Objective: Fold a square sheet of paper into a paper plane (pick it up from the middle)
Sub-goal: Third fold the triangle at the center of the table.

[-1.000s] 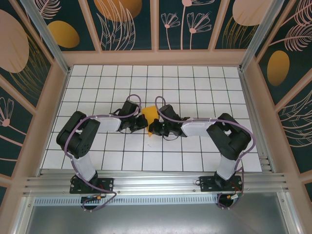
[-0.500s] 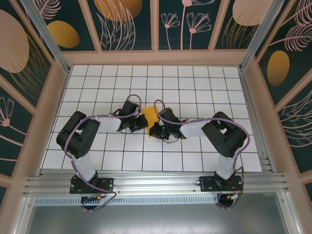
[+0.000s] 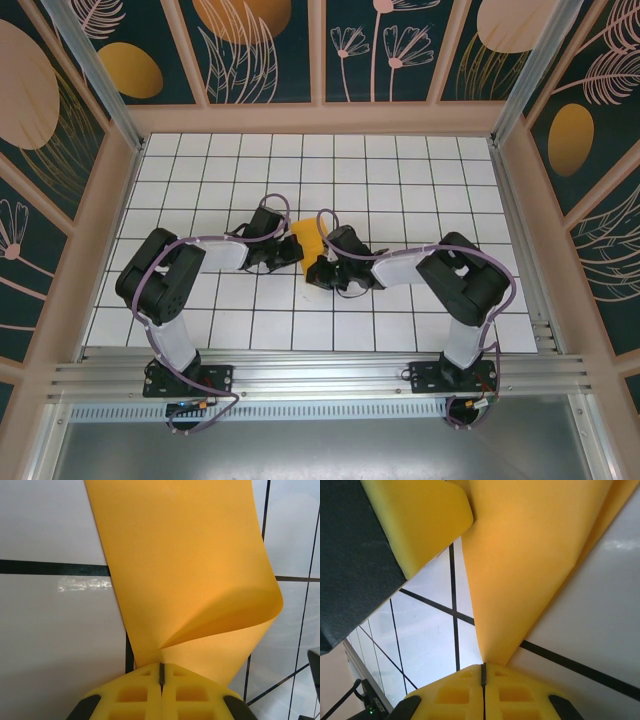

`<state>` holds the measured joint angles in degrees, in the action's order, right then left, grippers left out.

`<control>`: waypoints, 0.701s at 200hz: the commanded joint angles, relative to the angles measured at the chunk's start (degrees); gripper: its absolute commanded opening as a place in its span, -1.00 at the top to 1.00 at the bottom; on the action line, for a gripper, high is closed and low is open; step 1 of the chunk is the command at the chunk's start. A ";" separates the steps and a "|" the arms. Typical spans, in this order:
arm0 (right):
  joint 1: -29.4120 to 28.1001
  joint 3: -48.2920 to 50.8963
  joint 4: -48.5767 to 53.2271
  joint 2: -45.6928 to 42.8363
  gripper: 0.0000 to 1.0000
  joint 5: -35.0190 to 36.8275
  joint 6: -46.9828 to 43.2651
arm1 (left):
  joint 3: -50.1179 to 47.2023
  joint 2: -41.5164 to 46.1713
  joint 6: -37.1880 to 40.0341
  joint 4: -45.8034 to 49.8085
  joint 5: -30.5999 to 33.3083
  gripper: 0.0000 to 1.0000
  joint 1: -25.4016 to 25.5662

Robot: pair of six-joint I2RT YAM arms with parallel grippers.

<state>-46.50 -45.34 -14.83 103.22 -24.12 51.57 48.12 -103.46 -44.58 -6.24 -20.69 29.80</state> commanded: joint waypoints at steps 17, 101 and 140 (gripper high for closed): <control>-0.59 -0.67 1.15 1.97 0.87 0.39 0.37 | -2.24 -2.19 0.89 3.87 4.78 1.00 0.16; 1.75 -3.71 4.88 -5.26 0.87 3.77 -1.80 | -2.50 -1.65 1.06 3.95 5.20 1.00 0.14; 4.22 -5.40 6.70 -2.66 0.88 3.03 -4.28 | -2.11 -1.57 1.34 4.22 5.39 1.00 0.11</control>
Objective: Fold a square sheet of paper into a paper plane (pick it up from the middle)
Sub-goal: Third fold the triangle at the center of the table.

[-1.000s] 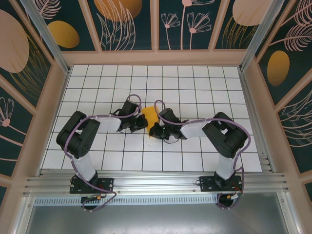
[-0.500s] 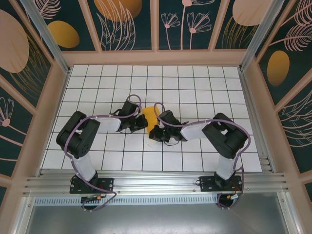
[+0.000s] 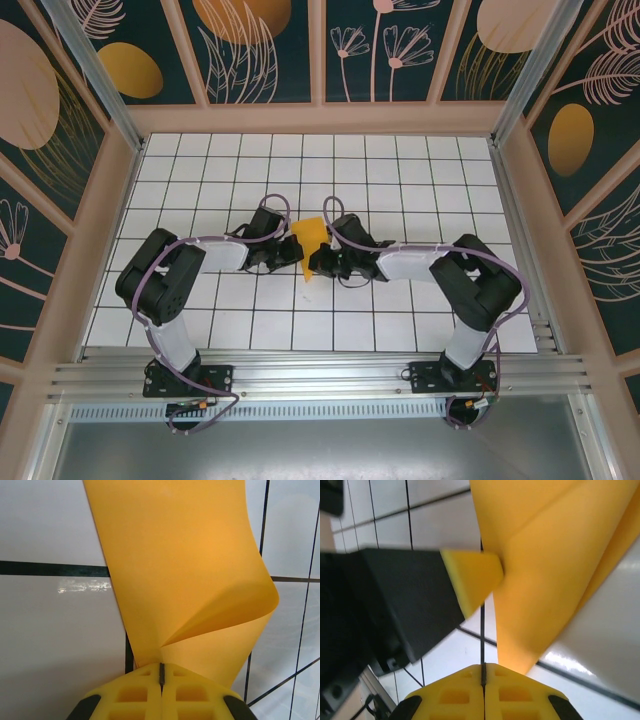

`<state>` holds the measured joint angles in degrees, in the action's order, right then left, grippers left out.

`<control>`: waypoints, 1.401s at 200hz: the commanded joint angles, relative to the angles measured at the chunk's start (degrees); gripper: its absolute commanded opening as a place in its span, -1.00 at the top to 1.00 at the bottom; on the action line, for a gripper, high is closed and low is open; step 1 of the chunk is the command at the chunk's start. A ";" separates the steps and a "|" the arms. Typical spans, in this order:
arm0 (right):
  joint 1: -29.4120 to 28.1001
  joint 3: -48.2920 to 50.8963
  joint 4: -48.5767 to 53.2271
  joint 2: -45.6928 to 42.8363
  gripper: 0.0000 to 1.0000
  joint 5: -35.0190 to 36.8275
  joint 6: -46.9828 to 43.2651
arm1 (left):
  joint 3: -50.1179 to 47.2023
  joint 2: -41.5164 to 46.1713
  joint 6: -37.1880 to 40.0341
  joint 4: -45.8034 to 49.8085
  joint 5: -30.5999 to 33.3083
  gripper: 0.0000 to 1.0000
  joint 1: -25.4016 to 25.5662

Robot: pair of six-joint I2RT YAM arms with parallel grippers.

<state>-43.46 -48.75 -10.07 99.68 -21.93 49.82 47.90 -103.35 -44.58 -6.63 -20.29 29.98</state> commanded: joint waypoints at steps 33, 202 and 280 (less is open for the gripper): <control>2.08 -4.07 2.23 3.58 0.88 0.59 -3.76 | -1.67 -1.57 1.60 4.88 4.89 1.00 -0.09; 5.14 -8.28 5.80 5.25 0.89 2.43 -3.63 | 0.17 -1.50 4.01 6.91 6.06 1.00 -0.01; 6.85 -10.05 7.61 9.91 0.90 3.37 -5.70 | 0.79 -1.33 5.19 7.61 6.14 1.00 -0.04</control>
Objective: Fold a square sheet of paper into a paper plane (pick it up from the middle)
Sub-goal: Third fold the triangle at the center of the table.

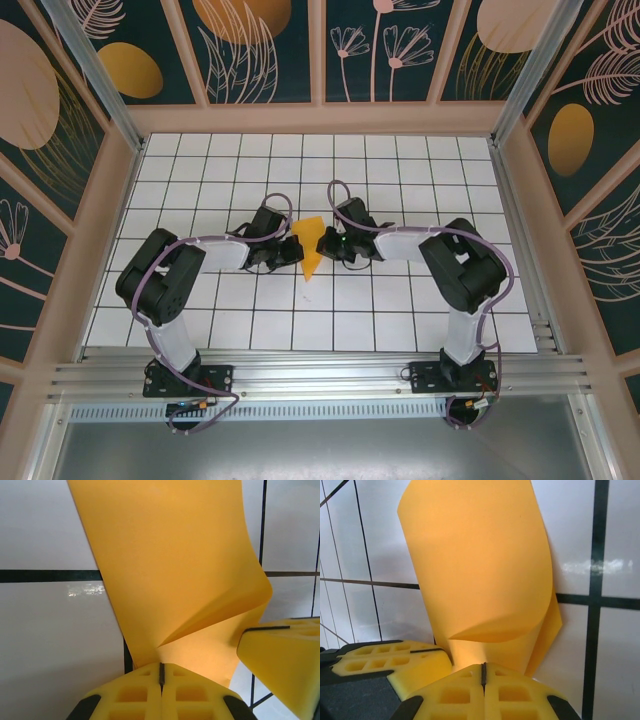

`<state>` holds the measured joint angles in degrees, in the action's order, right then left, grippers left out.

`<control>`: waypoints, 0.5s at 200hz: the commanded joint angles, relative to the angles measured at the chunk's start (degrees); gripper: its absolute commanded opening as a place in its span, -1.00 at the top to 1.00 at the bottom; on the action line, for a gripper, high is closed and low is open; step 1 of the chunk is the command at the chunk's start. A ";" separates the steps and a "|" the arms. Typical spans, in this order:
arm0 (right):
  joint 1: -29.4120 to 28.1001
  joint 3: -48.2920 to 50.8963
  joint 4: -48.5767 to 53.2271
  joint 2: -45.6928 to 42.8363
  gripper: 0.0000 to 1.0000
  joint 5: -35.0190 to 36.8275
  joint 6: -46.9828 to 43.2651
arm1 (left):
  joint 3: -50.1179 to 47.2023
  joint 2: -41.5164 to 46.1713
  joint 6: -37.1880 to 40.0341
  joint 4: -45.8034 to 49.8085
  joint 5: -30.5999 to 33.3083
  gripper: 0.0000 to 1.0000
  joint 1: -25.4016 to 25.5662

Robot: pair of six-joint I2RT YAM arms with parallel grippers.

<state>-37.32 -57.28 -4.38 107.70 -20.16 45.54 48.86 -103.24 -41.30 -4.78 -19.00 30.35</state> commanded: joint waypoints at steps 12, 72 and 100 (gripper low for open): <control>0.67 -1.52 2.18 2.38 0.90 2.03 -1.46 | -0.01 -1.42 2.23 5.88 4.85 1.00 -0.39; 0.12 0.35 2.34 2.74 0.91 2.75 1.74 | 1.02 -0.03 3.51 6.53 5.03 0.94 -0.47; -2.06 1.84 2.62 0.74 0.91 2.91 6.49 | 1.04 4.36 2.40 5.59 3.84 0.77 -0.40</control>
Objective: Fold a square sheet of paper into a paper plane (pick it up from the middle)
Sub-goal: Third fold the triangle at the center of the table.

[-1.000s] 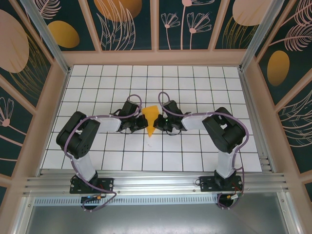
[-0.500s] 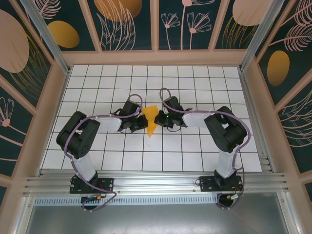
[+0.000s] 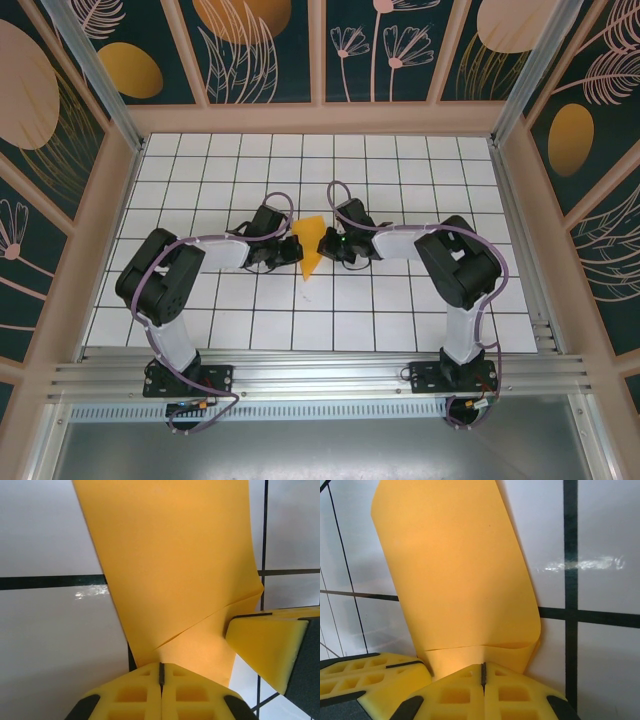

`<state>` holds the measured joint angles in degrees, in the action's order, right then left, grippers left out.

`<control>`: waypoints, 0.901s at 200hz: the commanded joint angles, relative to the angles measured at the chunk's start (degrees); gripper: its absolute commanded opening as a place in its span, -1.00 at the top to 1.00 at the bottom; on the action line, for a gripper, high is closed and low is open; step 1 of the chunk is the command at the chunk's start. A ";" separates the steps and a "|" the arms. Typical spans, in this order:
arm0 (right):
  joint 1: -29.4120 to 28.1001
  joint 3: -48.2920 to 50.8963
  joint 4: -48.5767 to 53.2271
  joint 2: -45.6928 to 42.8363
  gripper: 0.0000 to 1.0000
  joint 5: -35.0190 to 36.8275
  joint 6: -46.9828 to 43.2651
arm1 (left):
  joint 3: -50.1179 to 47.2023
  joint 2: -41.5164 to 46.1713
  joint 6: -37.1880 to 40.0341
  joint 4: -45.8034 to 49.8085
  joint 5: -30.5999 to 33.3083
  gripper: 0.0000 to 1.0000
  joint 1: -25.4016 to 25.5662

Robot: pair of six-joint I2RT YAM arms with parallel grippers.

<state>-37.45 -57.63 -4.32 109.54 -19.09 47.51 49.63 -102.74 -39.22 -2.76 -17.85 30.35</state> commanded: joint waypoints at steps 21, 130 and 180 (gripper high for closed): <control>-3.47 3.29 1.38 -2.53 0.91 2.27 8.57 | -1.18 8.41 -1.75 1.46 1.47 0.62 -0.38; -4.16 4.53 -0.52 -4.14 0.91 3.95 15.46 | -14.55 14.57 -13.34 -11.56 -9.04 0.75 2.65; -4.09 4.11 -0.17 -3.69 0.91 3.93 15.42 | -15.26 11.13 -13.63 -11.68 -8.76 0.82 3.25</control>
<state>-41.36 -54.22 -5.30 106.76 -16.49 62.02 35.20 -89.56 -51.81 -12.97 -25.74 33.34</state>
